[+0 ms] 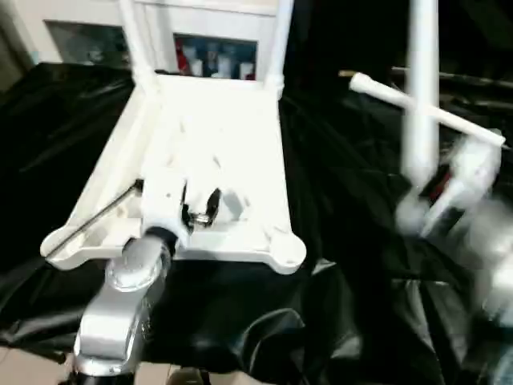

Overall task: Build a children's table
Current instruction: Pick table leg

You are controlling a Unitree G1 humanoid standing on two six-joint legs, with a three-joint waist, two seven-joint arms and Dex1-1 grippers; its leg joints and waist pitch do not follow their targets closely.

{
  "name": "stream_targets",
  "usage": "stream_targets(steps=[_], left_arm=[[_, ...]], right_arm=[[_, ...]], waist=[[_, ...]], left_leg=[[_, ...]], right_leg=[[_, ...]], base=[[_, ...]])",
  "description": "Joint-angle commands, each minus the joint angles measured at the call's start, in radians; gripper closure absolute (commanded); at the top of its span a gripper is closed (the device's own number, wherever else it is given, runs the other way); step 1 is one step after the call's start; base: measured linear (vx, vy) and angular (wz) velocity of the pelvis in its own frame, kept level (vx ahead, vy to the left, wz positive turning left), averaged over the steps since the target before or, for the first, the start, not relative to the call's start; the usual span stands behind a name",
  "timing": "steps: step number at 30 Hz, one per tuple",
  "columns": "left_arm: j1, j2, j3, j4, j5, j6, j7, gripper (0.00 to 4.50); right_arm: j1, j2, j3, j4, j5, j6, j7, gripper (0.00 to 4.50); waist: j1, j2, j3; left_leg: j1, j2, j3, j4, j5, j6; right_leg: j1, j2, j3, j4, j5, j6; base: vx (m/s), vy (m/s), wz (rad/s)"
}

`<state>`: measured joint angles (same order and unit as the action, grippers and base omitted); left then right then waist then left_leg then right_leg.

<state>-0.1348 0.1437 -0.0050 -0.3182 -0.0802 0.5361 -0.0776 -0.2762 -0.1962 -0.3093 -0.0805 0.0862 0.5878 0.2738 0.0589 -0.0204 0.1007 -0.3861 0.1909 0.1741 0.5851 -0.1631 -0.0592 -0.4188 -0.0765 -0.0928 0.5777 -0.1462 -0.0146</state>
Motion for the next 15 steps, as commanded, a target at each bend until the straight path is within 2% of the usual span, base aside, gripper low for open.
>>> stream_targets(steps=[1, 2, 3, 4, 5, 6, 7, 8, 9, 10, 11, 12, 13, 14, 15], left_arm=[[-0.03, -0.019, -0.007, 0.006, 0.026, -0.008, 0.038, 0.0], [-0.041, -0.024, -0.012, 0.016, 0.03, -0.01, 0.043, 0.0], [-0.048, -0.026, -0.019, 0.022, 0.033, -0.012, 0.045, 0.0], [-0.048, -0.026, -0.019, 0.022, 0.033, -0.012, 0.045, 0.0], [-0.051, -0.03, -0.025, 0.027, 0.04, -0.021, 0.047, 0.0], [-0.053, -0.034, -0.029, 0.031, 0.046, -0.025, 0.051, 0.0], [-0.056, -0.038, -0.03, 0.035, 0.048, -0.027, 0.053, 0.0], [-0.064, -0.043, -0.03, 0.042, 0.049, -0.027, 0.056, 0.0], [-0.065, -0.044, -0.03, 0.043, 0.049, -0.027, 0.056, 0.0], [-0.069, -0.046, -0.029, 0.047, 0.047, -0.026, 0.058, 0.0], [-0.075, -0.048, -0.03, 0.053, 0.049, -0.028, 0.061, 0.0], [-0.075, -0.048, -0.03, 0.053, 0.049, -0.028, 0.061, 0.0], [-0.081, -0.051, -0.031, 0.059, 0.053, -0.03, 0.064, 0.0], [-0.084, -0.052, -0.034, 0.062, 0.058, -0.032, 0.067, 0.0], [-0.086, -0.053, -0.037, 0.062, 0.06, -0.031, 0.068, 0.0]], right_arm=[[0.008, 0.028, -0.003, -0.1, 0.025, 0.009, -0.089, 2.62], [0.012, 0.043, 0.0, -0.122, 0.037, 0.007, -0.107, 2.62], [0.026, 0.035, 0.032, -0.147, 0.02, -0.017, -0.102, 2.62], [0.026, 0.035, 0.032, -0.147, 0.02, -0.017, -0.102, 2.62], [0.052, 0.024, 0.08, -0.187, -0.041, -0.048, -0.078, 2.62], [0.074, 0.03, 0.103, -0.224, -0.076, -0.054, -0.068, 2.62], [0.083, 0.04, 0.106, -0.241, -0.082, -0.046, -0.071, 2.62], [0.094, 0.051, 0.109, -0.258, -0.087, -0.033, -0.079, 2.62], [0.096, 0.05, 0.11, -0.259, -0.088, -0.031, -0.081, 2.62], [0.1, 0.047, 0.115, -0.263, -0.089, -0.028, -0.087, 2.62], [0.101, 0.04, 0.119, -0.26, -0.089, -0.029, -0.092, 2.62], [0.101, 0.04, 0.119, -0.26, -0.089, -0.029, -0.092, 2.62], [0.101, 0.029, 0.121, -0.26, -0.079, -0.025, -0.106, 2.62], [0.099, 0.019, 0.12, -0.258, -0.073, -0.021, -0.117, 2.62], [0.092, 0.013, 0.114, -0.252, -0.066, -0.01, -0.127, 2.62]], waist=[[-0.006, 0.007, -0.059], [-0.017, 0.016, -0.06], [-0.027, 0.036, -0.06], [-0.029, 0.045, -0.057], [-0.033, 0.052, -0.057], [-0.024, 0.043, -0.05], [-0.037, 0.046, -0.053], [-0.052, 0.029, -0.067], [-0.035, 0.012, -0.074], [-0.017, -0.002, -0.074], [0.009, -0.006, -0.071], [0.0, -0.012, -0.051], [0.002, -0.004, -0.053], [-0.007, 0.018, -0.063], [-0.008, 0.056, -0.09]], left_leg=[[0.03, 0.038, -0.02, -0.081, -0.357, -0.01], [0.045, 0.053, -0.037, -0.087, -0.411, -0.032], [0.066, 0.113, -0.078, -0.119, -0.472, -0.021], [0.066, 0.17, -0.108, -0.153, -0.498, -0.015], [0.068, 0.241, -0.134, -0.192, -0.509, -0.004], [0.03, 0.185, -0.184, -0.197, -0.528, 0.069], [0.028, 0.15, -0.181, -0.189, -0.549, 0.101], [0.011, 0.076, -0.191, -0.151, -0.488, 0.18], [-0.049, -0.029, -0.156, -0.076, -0.391, 0.171], [-0.056, -0.078, -0.106, 0.026, -0.32, 0.153], [-0.055, -0.065, -0.034, 0.205, -0.21, 0.156], [-0.087, -0.034, -0.026, 0.221, -0.206, 0.158], [-0.079, -0.028, -0.022, 0.214, -0.21, 0.145], [-0.069, 0.016, -0.035, 0.144, -0.234, 0.166], [-0.021, 0.08, -0.104, 0.042, -0.18, 0.205]], right_leg=[[0.031, -0.038, 0.035, -0.099, -0.487, -0.044], [0.029, -0.012, 0.013, -0.106, -0.463, -0.018], [0.03, 0.008, -0.008, -0.089, -0.387, -0.016], [0.035, 0.003, -0.006, -0.045, -0.317, -0.026], [0.021, -0.002, 0.003, 0.061, -0.183, -0.056], [0.023, 0.004, 0.012, 0.109, -0.167, -0.092], [0.027, 0.0, 0.021, 0.09, -0.187, -0.112], [0.052, -0.019, 0.025, 0.049, -0.165, -0.264], [0.095, -0.046, 0.002, -0.033, -0.291, -0.435], [0.092, -0.077, -0.016, -0.085, -0.418, -0.479], [0.101, -0.149, -0.027, -0.144, -0.551, -0.485], [0.12, -0.174, -0.073, -0.133, -0.557, -0.368], [0.127, -0.171, -0.096, -0.136, -0.562, -0.317], [0.164, -0.179, -0.123, -0.132, -0.515, -0.209], [0.168, -0.096, -0.173, -0.093, -0.358, -0.104]], base=[[0.0, 0.0, 0.0], [0.0, 0.0, 0.0], [0.0, 0.0, 0.0], [0.0, 0.0, 0.0], [-0.021, -0.084, 0.08], [-0.021, -0.084, 0.08], [-0.016, -0.157, 0.33], [-0.038, -0.215, 0.41], [-0.038, -0.215, 0.41], [-0.084, -0.202, 0.37], [-0.072, -0.198, 0.45], [-0.072, -0.198, 0.45], [-0.026, -0.195, 0.4], [-0.027, -0.181, 0.49], [-0.027, -0.181, 0.49]])
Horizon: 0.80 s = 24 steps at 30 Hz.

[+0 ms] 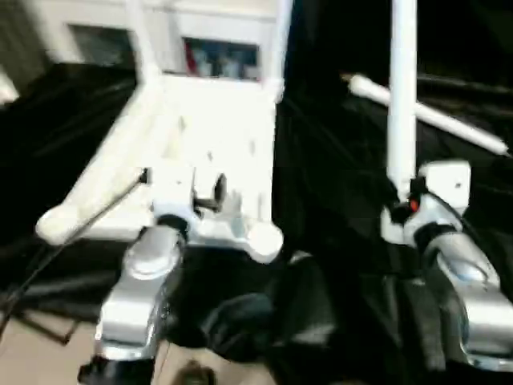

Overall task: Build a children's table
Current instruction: Pick table leg

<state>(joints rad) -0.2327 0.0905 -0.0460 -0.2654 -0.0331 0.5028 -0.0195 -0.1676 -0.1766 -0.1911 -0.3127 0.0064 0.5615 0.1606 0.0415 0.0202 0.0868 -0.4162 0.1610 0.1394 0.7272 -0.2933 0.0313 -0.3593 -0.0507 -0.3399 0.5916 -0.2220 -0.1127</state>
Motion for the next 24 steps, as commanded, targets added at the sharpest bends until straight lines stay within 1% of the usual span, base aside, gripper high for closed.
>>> stream_targets(steps=[1, 2, 3, 4, 5, 6, 7, 8, 9, 10, 11, 12, 13, 14, 15, 16, 17, 18, 19, 20, 21, 22, 23, 24], left_arm=[[0.011, 0.0, 0.003, 0.008, 0.014, 0.002, 0.011, 0.0], [0.011, 0.0, 0.003, 0.007, 0.016, 0.001, 0.011, 0.0], [0.011, 0.0, 0.003, 0.003, 0.019, 0.004, 0.011, 0.0], [0.012, 0.0, 0.003, 0.001, 0.022, 0.005, 0.011, 0.0], [0.014, 0.0, 0.003, -0.002, 0.024, 0.007, 0.013, 0.0], [0.015, 0.001, 0.003, -0.004, 0.026, 0.008, 0.014, 0.0], [0.016, 0.001, 0.003, -0.005, 0.027, 0.009, 0.015, 0.0], [0.017, 0.002, 0.003, -0.007, 0.028, 0.011, 0.017, 0.0], [0.017, 0.004, 0.001, -0.007, 0.031, 0.008, 0.017, 0.0], [0.018, 0.005, -0.001, -0.008, 0.033, 0.008, 0.018, 0.0], [0.018, 0.005, -0.001, -0.008, 0.033, 0.008, 0.018, 0.0], [0.018, 0.004, -0.006, -0.012, 0.036, 0.009, 0.016, 0.0], [0.017, 0.004, -0.008, -0.014, 0.036, 0.009, 0.015, 0.0], [0.017, 0.004, -0.012, -0.016, 0.037, 0.01, 0.012, 0.0], [0.016, 0.005, -0.016, -0.017, 0.038, 0.01, 0.01, 0.0], [0.019, 0.004, -0.027, -0.024, 0.036, 0.011, -0.004, 0.0], [0.025, 0.003, -0.033, -0.029, 0.034, 0.009, -0.012, 0.0], [0.032, 0.001, -0.038, -0.034, 0.028, -0.004, -0.021, 0.0], [0.039, -0.003, -0.039, -0.039, 0.018, -0.009, -0.027, 0.0], [0.042, -0.006, -0.038, -0.041, 0.012, -0.005, -0.029, 0.0], [0.044, -0.012, -0.033, -0.044, -0.002, 0.011, -0.029, 0.0], [0.049, -0.015, -0.031, -0.048, -0.015, 0.014, -0.038, 0.0], [0.051, -0.017, -0.031, -0.05, -0.022, 0.013, -0.045, 0.0], [0.058, -0.014, -0.042, -0.054, -0.021, 0.011, -0.053, 0.0]], right_arm=[[-0.019, -0.008, -0.007, -0.017, 0.015, 0.016, -0.014, 2.62], [-0.023, -0.007, -0.012, -0.013, 0.014, 0.016, -0.011, 2.62], [-0.027, -0.007, -0.017, -0.006, 0.001, 0.017, -0.009, 2.62], [-0.029, -0.007, -0.018, -0.003, -0.009, 0.018, -0.009, 2.62], [-0.032, -0.009, -0.019, 0.004, -0.013, 0.017, -0.012, 2.62], [-0.035, -0.012, -0.02, 0.01, -0.014, 0.015, -0.014, 2.62], [-0.036, -0.013, -0.02, 0.012, -0.015, 0.016, -0.017, 2.62], [-0.038, -0.016, -0.02, 0.016, -0.017, 0.019, -0.022, 2.62], [-0.038, -0.02, -0.018, 0.018, -0.015, 0.017, -0.027, 2.62], [-0.04, -0.026, -0.017, 0.021, -0.013, 0.019, -0.031, 2.62], [-0.04, -0.026, -0.017, 0.021, -0.013, 0.019, -0.031, 2.62], [-0.043, -0.033, -0.017, 0.024, -0.008, 0.023, -0.035, 2.62], [-0.044, -0.034, -0.018, 0.025, -0.008, 0.024, -0.036, 2.62], [-0.046, -0.035, -0.019, 0.028, -0.009, 0.026, -0.036, 2.62], [-0.047, -0.036, -0.021, 0.03, -0.01, 0.028, -0.036, 2.62], [-0.043, -0.034, -0.03, 0.032, -0.017, 0.035, -0.046, 2.62], [-0.036, -0.021, -0.046, 0.027, -0.017, 0.041, -0.065, 2.62], [-0.032, 0.005, -0.08, 0.016, 0.008, 0.054, -0.088, 2.62], [-0.022, 0.024, -0.105, 0.001, 0.027, 0.072, -0.105, 2.62], [-0.016, 0.024, -0.105, -0.006, 0.027, 0.08, -0.108, 2.62], [-0.002, 0.014, -0.095, -0.018, 0.018, 0.095, -0.107, 2.62], [0.008, 0.016, -0.098, -0.027, 0.019, 0.1, -0.11, 2.62], [0.012, 0.019, -0.103, -0.031, 0.022, 0.101, -0.112, 2.62], [0.016, 0.034, -0.128, -0.039, 0.037, 0.123, -0.126, 2.62]], waist=[[-0.005, 0.031, -0.079], [-0.048, 0.022, -0.066], [-0.033, 0.015, -0.064], [-0.041, 0.008, -0.059], [-0.042, 0.008, -0.059], [-0.043, -0.03, -0.063], [-0.031, -0.036, -0.053], [0.017, -0.072, -0.047], [0.019, -0.068, -0.043], [0.019, -0.07, -0.026], [0.018, -0.067, -0.025], [0.015, -0.047, -0.034], [0.015, -0.027, -0.043], [0.009, 0.008, -0.064], [-0.011, 0.026, -0.07], [-0.032, 0.027, -0.063], [-0.056, 0.011, -0.063], [-0.035, 0.006, -0.057], [-0.021, 0.009, -0.061], [-0.011, -0.025, -0.061], [-0.007, -0.048, -0.056], [0.038, -0.091, -0.074], [0.048, -0.082, -0.041], [0.042, -0.076, -0.037]], left_leg=[[0.057, 0.233, -0.202, -0.191, -0.062, 0.208], [0.094, 0.249, -0.258, -0.193, 0.026, 0.299], [0.106, 0.204, -0.268, -0.158, 0.148, 0.375], [0.085, 0.182, -0.27, -0.167, 0.177, 0.413], [0.072, 0.143, -0.265, -0.176, 0.186, 0.428], [0.041, 0.011, -0.239, -0.189, 0.08, 0.39], [0.0, -0.034, -0.206, -0.158, 0.036, 0.359], [-0.044, -0.107, -0.059, 0.083, -0.032, 0.224], [-0.062, -0.058, -0.013, 0.144, -0.098, 0.119], [-0.056, -0.046, -0.005, 0.146, -0.105, 0.085], [-0.04, -0.039, 0.005, 0.141, -0.122, 0.057], [-0.026, 0.013, -0.001, 0.058, -0.144, 0.072], [-0.007, 0.033, -0.007, 0.018, -0.135, 0.081], [0.034, 0.093, -0.073, -0.085, -0.045, 0.129], [0.082, 0.217, -0.207, -0.176, -0.02, 0.224], [0.127, 0.262, -0.27, -0.187, 0.074, 0.337], [0.131, 0.246, -0.289, -0.171, 0.19, 0.4], [0.116, 0.237, -0.198, -0.159, 0.433, 0.434], [0.097, 0.181, -0.161, -0.161, 0.421, 0.423], [0.072, 0.072, -0.089, -0.137, 0.266, 0.398], [0.026, -0.027, -0.034, -0.073, 0.186, 0.37], [-0.03, -0.098, 0.011, 0.072, -0.059, 0.23], [-0.032, -0.092, -0.002, 0.042, -0.03, 0.09], [-0.009, -0.079, -0.021, -0.019, 0.02, -0.003]], right_leg=[[0.049, -0.057, 0.088, 0.035, -0.232, 0.062], [-0.069, -0.027, 0.174, 0.17, -0.323, 0.09], [-0.142, -0.026, 0.262, 0.219, -0.288, 0.027], [-0.132, -0.025, 0.294, 0.226, -0.252, 0.009], [-0.118, -0.02, 0.31, 0.211, -0.23, -0.013], [-0.054, -0.003, 0.329, 0.099, -0.155, -0.191], [-0.021, -0.041, 0.32, 0.029, -0.154, -0.328], [0.018, -0.136, 0.309, -0.103, -0.274, -0.476], [0.043, -0.172, 0.294, -0.1, -0.357, -0.423], [0.037, -0.18, 0.261, -0.106, -0.417, -0.359], [0.04, -0.19, 0.246, -0.113, -0.469, -0.305], [0.1, -0.214, 0.201, -0.129, -0.489, -0.173], [0.108, -0.205, 0.182, -0.134, -0.469, -0.13], [0.112, -0.117, 0.11, -0.103, -0.308, -0.029], [0.064, -0.059, 0.11, 0.03, -0.228, 0.042], [-0.058, -0.03, 0.204, 0.172, -0.28, 0.055], [-0.101, -0.038, 0.252, 0.206, -0.287, 0.041], [-0.13, -0.061, 0.337, 0.206, -0.136, 0.002], [-0.11, -0.046, 0.335, 0.174, -0.085, -0.015], [-0.073, -0.036, 0.352, 0.071, 0.055, -0.133], [-0.041, -0.049, 0.36, -0.007, 0.092, -0.259], [0.053, -0.096, 0.399, -0.051, 0.098, -0.32], [0.043, -0.096, 0.395, -0.044, 0.129, -0.169], [0.055, -0.123, 0.389, -0.04, 0.097, 0.089]], base=[[-0.045, -0.222, 0.63], [-0.045, -0.224, 0.69], [-0.045, -0.224, 0.69], [-0.051, -0.215, 0.67], [-0.083, -0.257, 0.63], [-0.083, -0.257, 0.63], [-0.092, -0.315, 0.63], [-0.088, -0.343, 0.66], [-0.088, -0.343, 0.66], [-0.093, -0.315, 0.55], [-0.066, -0.273, 0.45], [-0.066, -0.273, 0.45], [-0.056, -0.245, 0.62], [-0.069, -0.285, 0.74], [-0.069, -0.285, 0.74], [-0.043, -0.291, 0.7], [-0.041, -0.259, 0.65], [-0.041, -0.259, 0.65], [-0.083, -0.288, 0.43], [-0.074, -0.305, 0.12], [-0.074, -0.305, 0.12], [-0.059, -0.314, 0.06], [-0.083, -0.316, -0.01], [-0.083, -0.316, -0.01]])
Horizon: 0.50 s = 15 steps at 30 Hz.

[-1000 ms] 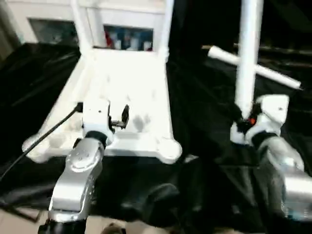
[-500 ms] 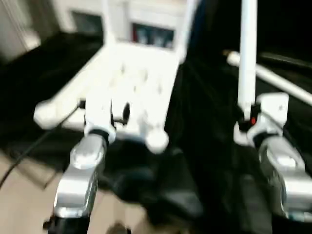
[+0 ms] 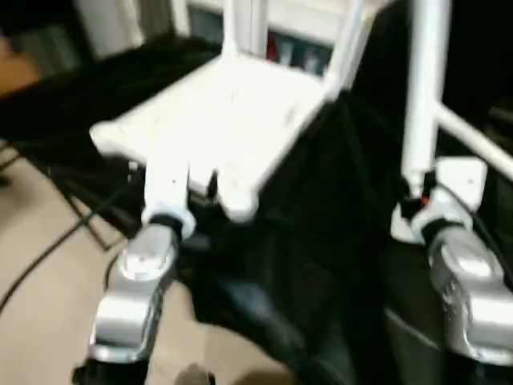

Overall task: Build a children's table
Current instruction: Pick table leg

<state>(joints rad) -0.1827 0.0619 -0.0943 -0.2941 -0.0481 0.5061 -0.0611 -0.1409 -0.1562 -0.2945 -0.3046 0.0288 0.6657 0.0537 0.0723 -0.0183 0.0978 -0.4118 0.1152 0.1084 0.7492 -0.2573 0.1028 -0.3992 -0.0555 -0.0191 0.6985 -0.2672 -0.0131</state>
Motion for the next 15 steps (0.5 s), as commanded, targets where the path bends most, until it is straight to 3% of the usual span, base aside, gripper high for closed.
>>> stream_targets(steps=[1, 2, 3, 4, 5, 6, 7, 8, 9, 10, 11, 12, 13, 14, 15], left_arm=[[0.009, 0.015, 0.005, -0.026, -0.005, 0.008, -0.012, 0.0], [0.011, 0.018, 0.001, -0.027, -0.001, 0.012, -0.013, 0.0], [0.011, 0.018, 0.001, -0.027, -0.001, 0.012, -0.013, 0.0], [0.012, 0.02, 0.005, -0.027, -0.004, 0.012, -0.016, 0.0], [0.012, 0.02, 0.005, -0.027, -0.004, 0.012, -0.016, 0.0], [0.01, 0.02, 0.009, -0.024, -0.004, 0.011, -0.019, 0.0], [0.006, 0.019, 0.016, -0.021, -0.006, 0.012, -0.021, 0.0], [0.002, 0.018, 0.022, -0.018, -0.007, 0.013, -0.022, 0.0], [-0.002, 0.018, 0.025, -0.017, -0.01, 0.013, -0.021, 0.0], [-0.003, 0.019, 0.026, -0.017, -0.011, 0.014, -0.021, 0.0], [-0.003, 0.02, 0.028, -0.02, -0.013, 0.015, -0.02, 0.0], [0.002, 0.019, 0.034, -0.025, -0.016, 0.016, -0.019, 0.0], [0.002, 0.019, 0.035, -0.025, -0.016, 0.017, -0.018, 0.0], [0.004, 0.018, 0.036, -0.026, -0.016, 0.018, -0.017, 0.0], [0.005, 0.02, 0.036, -0.025, -0.013, 0.016, -0.017, 0.0]], right_arm=[[-0.01, 0.016, -0.029, -0.048, 0.017, 0.022, -0.022, 2.62], [-0.013, 0.027, -0.048, -0.052, 0.029, 0.041, -0.031, 2.62], [-0.014, 0.029, -0.051, -0.054, 0.031, 0.043, -0.033, 2.62], [-0.02, 0.04, -0.058, -0.061, 0.038, 0.048, -0.04, 2.62], [-0.02, 0.041, -0.058, -0.061, 0.038, 0.048, -0.041, 2.62], [-0.025, 0.043, -0.059, -0.061, 0.042, 0.052, -0.044, 2.62], [-0.03, 0.043, -0.055, -0.063, 0.046, 0.054, -0.048, 2.62], [-0.035, 0.039, -0.049, -0.062, 0.048, 0.051, -0.048, 2.62], [-0.043, 0.032, -0.044, -0.059, 0.047, 0.05, -0.045, 2.62], [-0.044, 0.03, -0.043, -0.059, 0.046, 0.049, -0.043, 2.62], [-0.05, 0.026, -0.043, -0.054, 0.045, 0.048, -0.039, 2.62], [-0.073, 0.003, -0.043, -0.028, 0.043, 0.065, -0.027, 2.62], [-0.076, -0.002, -0.043, -0.023, 0.041, 0.067, -0.025, 2.62], [-0.087, -0.021, -0.042, -0.004, 0.037, 0.074, -0.017, 2.62], [-0.099, -0.042, -0.044, 0.019, 0.033, 0.072, -0.008, 2.62]], waist=[[0.009, -0.035, -0.047], [0.006, -0.013, -0.043], [-0.002, -0.002, -0.039], [-0.019, 0.0, -0.036], [-0.015, 0.021, -0.045], [-0.035, 0.022, -0.041], [-0.042, 0.029, -0.04], [-0.048, 0.028, -0.036], [-0.048, 0.026, -0.033], [-0.048, 0.023, -0.027], [-0.048, 0.019, -0.02], [-0.049, 0.021, -0.025], [-0.051, 0.023, -0.026], [-0.055, 0.032, -0.028], [-0.056, 0.04, -0.029]], left_leg=[[-0.004, -0.024, 0.001, -0.073, -0.001, -0.09], [0.022, 0.005, -0.019, -0.123, -0.018, -0.069], [0.027, 0.021, -0.028, -0.138, -0.024, -0.046], [0.014, 0.031, -0.042, -0.169, -0.052, -0.024], [0.038, 0.048, -0.045, -0.178, -0.076, -0.032], [0.046, 0.079, -0.052, -0.199, -0.127, -0.032], [0.051, 0.106, -0.056, -0.213, -0.165, -0.039], [0.05, 0.113, -0.053, -0.219, -0.194, -0.043], [0.05, 0.107, -0.046, -0.216, -0.198, -0.05], [0.052, 0.087, -0.031, -0.208, -0.188, -0.068], [0.058, 0.067, -0.014, -0.197, -0.169, -0.079], [0.064, 0.068, -0.008, -0.197, -0.151, -0.08], [0.059, 0.077, -0.014, -0.204, -0.148, -0.077], [0.056, 0.112, -0.031, -0.219, -0.183, -0.067], [0.063, 0.137, -0.043, -0.227, -0.232, -0.063]], right_leg=[[0.103, -0.122, 0.072, -0.155, 0.087, 0.113], [0.096, -0.134, 0.087, -0.182, -0.062, 0.244], [0.091, -0.133, 0.087, -0.197, -0.144, 0.26], [0.09, -0.083, 0.044, -0.207, -0.3, 0.275], [0.077, -0.083, 0.031, -0.212, -0.365, 0.256], [0.071, -0.082, 0.011, -0.222, -0.412, 0.181], [0.076, -0.091, -0.006, -0.229, -0.41, 0.103], [0.08, -0.105, -0.011, -0.232, -0.412, 0.057], [0.079, -0.109, -0.013, -0.236, -0.43, 0.041], [0.074, -0.113, -0.023, -0.254, -0.511, 0.034], [0.067, -0.109, -0.036, -0.276, -0.611, 0.065], [0.071, -0.103, -0.049, -0.283, -0.609, 0.082], [0.078, -0.097, -0.056, -0.279, -0.567, 0.086], [0.081, -0.095, -0.063, -0.265, -0.479, 0.082], [0.081, -0.099, -0.063, -0.255, -0.436, 0.068]], base=[[-0.09, -0.261, -0.15], [-0.098, -0.195, -0.12], [-0.098, -0.195, -0.12], [-0.119, -0.172, -0.14], [-0.121, -0.128, -0.15], [-0.121, -0.128, -0.15], [-0.097, -0.065, -0.06], [-0.08, -0.048, -0.03], [-0.08, -0.048, -0.03], [-0.075, -0.042, -0.04], [-0.067, -0.029, -0.05], [-0.067, -0.029, -0.05], [-0.055, 0.0, -0.1], [0.0, 0.0, 0.0], [0.0, 0.0, 0.0]])
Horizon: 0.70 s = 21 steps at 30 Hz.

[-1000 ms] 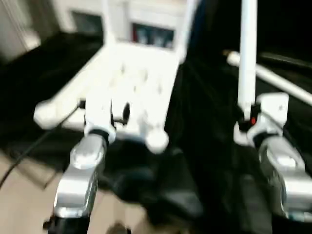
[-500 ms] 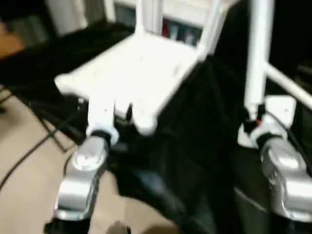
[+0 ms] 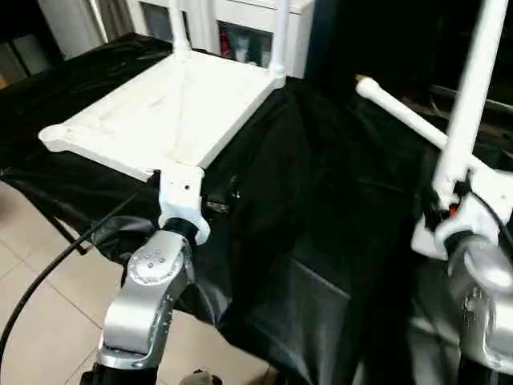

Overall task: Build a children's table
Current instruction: Pick table leg

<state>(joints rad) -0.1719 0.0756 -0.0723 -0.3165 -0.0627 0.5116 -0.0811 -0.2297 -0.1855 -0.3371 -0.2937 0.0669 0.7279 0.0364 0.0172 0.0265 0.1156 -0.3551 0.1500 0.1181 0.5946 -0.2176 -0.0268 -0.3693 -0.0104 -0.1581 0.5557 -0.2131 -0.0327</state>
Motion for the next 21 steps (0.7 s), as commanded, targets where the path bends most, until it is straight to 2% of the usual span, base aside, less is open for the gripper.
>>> stream_targets(steps=[1, 2, 3, 4, 5, 6, 7, 8, 9, 10, 11, 12, 13, 14, 16, 17, 19, 21], left_arm=[[-0.005, 0.008, 0.015, 0.001, 0.005, 0.008, 0.003, 0.0], [-0.005, 0.009, 0.018, 0.003, 0.005, 0.007, 0.002, 0.0], [-0.006, 0.009, 0.019, 0.004, 0.004, 0.007, 0.001, 0.0], [-0.006, 0.011, 0.019, 0.004, 0.001, 0.01, -0.004, 0.0], [-0.006, 0.011, 0.019, 0.004, 0.0, 0.011, -0.006, 0.0], [-0.005, 0.016, 0.014, -0.001, -0.008, 0.017, -0.021, 0.0], [-0.001, 0.026, 0.004, -0.011, -0.017, 0.021, -0.044, 0.0], [0.007, 0.039, -0.013, -0.028, -0.032, 0.031, -0.077, 0.0], [0.017, 0.054, -0.028, -0.043, -0.041, 0.036, -0.104, 0.0], [0.025, 0.067, -0.042, -0.055, -0.045, 0.037, -0.126, 0.0], [0.031, 0.076, -0.051, -0.062, -0.047, 0.037, -0.14, 0.0], [0.039, 0.082, -0.058, -0.07, -0.056, 0.045, -0.154, 0.0], [0.041, 0.083, -0.059, -0.071, -0.059, 0.048, -0.156, 0.0], [0.041, 0.085, -0.062, -0.07, -0.056, 0.047, -0.158, 0.0], [0.037, 0.088, -0.065, -0.067, -0.055, 0.046, -0.163, 0.0], [0.036, 0.089, -0.068, -0.069, -0.058, 0.048, -0.169, 0.0], [0.036, 0.095, -0.081, -0.082, -0.069, 0.052, -0.192, 0.0], [0.042, 0.114, -0.106, -0.112, -0.087, 0.06, -0.23, 0.0]], right_arm=[[-0.029, -0.069, 0.009, 0.06, -0.026, 0.009, 0.033, 2.62], [-0.044, -0.133, 0.031, 0.117, -0.053, 0.009, 0.061, 2.62], [-0.052, -0.17, 0.043, 0.153, -0.066, 0.01, 0.08, 2.62], [-0.059, -0.213, 0.059, 0.194, -0.08, 0.005, 0.102, 2.62], [-0.061, -0.222, 0.062, 0.202, -0.082, 0.004, 0.106, 2.62], [-0.069, -0.267, 0.076, 0.249, -0.095, -0.015, 0.133, 2.62], [-0.081, -0.329, 0.091, 0.313, -0.112, -0.039, 0.17, 2.62], [-0.104, -0.392, 0.092, 0.403, -0.124, -0.058, 0.199, 2.62], [-0.123, -0.438, 0.097, 0.477, -0.138, -0.079, 0.218, 2.62], [-0.141, -0.481, 0.108, 0.548, -0.155, -0.106, 0.238, 2.62], [-0.154, -0.514, 0.117, 0.602, -0.168, -0.129, 0.253, 2.62], [-0.191, -0.582, 0.148, 0.713, -0.195, -0.175, 0.271, 2.62], [-0.2, -0.597, 0.155, 0.737, -0.2, -0.184, 0.273, 2.62], [-0.218, -0.622, 0.17, 0.784, -0.217, -0.21, 0.277, 2.62], [-0.258, -0.664, 0.192, 0.878, -0.245, -0.26, 0.286, 2.62], [-0.279, -0.682, 0.203, 0.925, -0.258, -0.287, 0.288, 2.62], [-0.306, -0.703, 0.219, 0.984, -0.273, -0.319, 0.288, 2.62], [-0.36, -0.729, 0.255, 1.096, -0.294, -0.38, 0.297, 2.62]], waist=[[-0.009, 0.005, -0.043], [-0.007, 0.004, -0.034], [0.002, -0.009, -0.023], [0.003, -0.032, -0.023], [0.013, -0.055, -0.023], [0.021, -0.054, -0.024], [0.032, -0.059, -0.039], [0.04, -0.045, -0.059], [0.03, -0.037, -0.058], [0.029, -0.031, -0.064], [0.024, -0.03, -0.059], [0.019, -0.034, -0.057], [0.019, -0.035, -0.06], [0.022, -0.036, -0.062], [0.023, -0.035, -0.067], [0.021, -0.038, -0.07], [0.021, -0.037, -0.07], [0.023, -0.037, -0.08]], left_leg=[[0.007, 0.154, -0.079, -0.104, -0.403, 0.062], [0.003, 0.188, -0.095, -0.141, -0.551, 0.04], [0.011, 0.154, -0.065, -0.139, -0.641, -0.001], [0.046, 0.087, -0.027, -0.086, -0.6, -0.026], [0.072, -0.001, 0.016, 0.022, -0.294, 0.008], [0.04, -0.007, 0.016, 0.024, -0.184, 0.034], [-0.016, 0.003, 0.003, -0.012, -0.093, 0.059], [-0.004, 0.036, -0.006, -0.045, -0.063, 0.073], [0.009, 0.053, -0.006, -0.048, -0.096, 0.093], [0.014, 0.061, -0.008, -0.048, -0.105, 0.096], [0.009, 0.067, -0.006, -0.05, -0.142, 0.11], [0.005, 0.063, 0.0, -0.046, -0.182, 0.113], [0.006, 0.06, 0.004, -0.043, -0.186, 0.113], [0.001, 0.059, 0.01, -0.041, -0.164, 0.127], [-0.005, 0.063, 0.01, -0.041, -0.123, 0.153], [-0.015, 0.064, 0.009, -0.039, -0.094, 0.173], [-0.018, 0.065, 0.011, -0.033, -0.066, 0.199], [-0.022, 0.064, 0.011, -0.026, -0.019, 0.229]], right_leg=[[0.06, -0.145, 0.087, -0.057, -0.369, 0.049], [0.064, -0.152, 0.119, 0.025, -0.272, 0.014], [0.038, -0.153, 0.155, 0.022, -0.322, -0.01], [-0.011, -0.159, 0.159, -0.055, -0.53, -0.001], [-0.033, -0.198, 0.162, -0.138, -0.885, 0.05], [-0.007, -0.199, 0.176, -0.139, -0.936, 0.071], [0.043, -0.18, 0.154, -0.104, -0.829, 0.082], [0.032, -0.142, 0.13, -0.08, -0.584, 0.042], [0.019, -0.129, 0.123, -0.071, -0.431, -0.025], [0.021, -0.131, 0.125, -0.06, -0.369, -0.065], [0.018, -0.133, 0.124, -0.058, -0.332, -0.118], [0.02, -0.141, 0.12, -0.061, -0.383, -0.141], [0.021, -0.144, 0.12, -0.063, -0.394, -0.146], [0.023, -0.147, 0.123, -0.065, -0.376, -0.152], [0.026, -0.147, 0.121, -0.057, -0.318, -0.169], [0.032, -0.148, 0.12, -0.048, -0.271, -0.184], [0.03, -0.152, 0.122, -0.043, -0.235, -0.201], [0.032, -0.152, 0.12, -0.03, -0.17, -0.231]], base=[[0.0, 0.0, 0.0], [-0.066, 0.018, -0.01], [-0.066, 0.018, -0.01], [-0.013, -0.017, 0.2], [0.026, -0.028, 0.2], [0.026, -0.028, 0.2], [0.0, 0.0, 0.0], [0.051, 0.055, -0.08], [0.051, 0.055, -0.08], [0.016, 0.051, 0.1], [0.019, 0.058, 0.08], [0.019, 0.058, 0.08], [0.025, 0.062, 0.04], [0.0, 0.0, 0.0], [0.0, 0.0, 0.0], [0.0, 0.0, 0.0], [0.0, 0.0, 0.0], [0.0, 0.0, 0.0]])
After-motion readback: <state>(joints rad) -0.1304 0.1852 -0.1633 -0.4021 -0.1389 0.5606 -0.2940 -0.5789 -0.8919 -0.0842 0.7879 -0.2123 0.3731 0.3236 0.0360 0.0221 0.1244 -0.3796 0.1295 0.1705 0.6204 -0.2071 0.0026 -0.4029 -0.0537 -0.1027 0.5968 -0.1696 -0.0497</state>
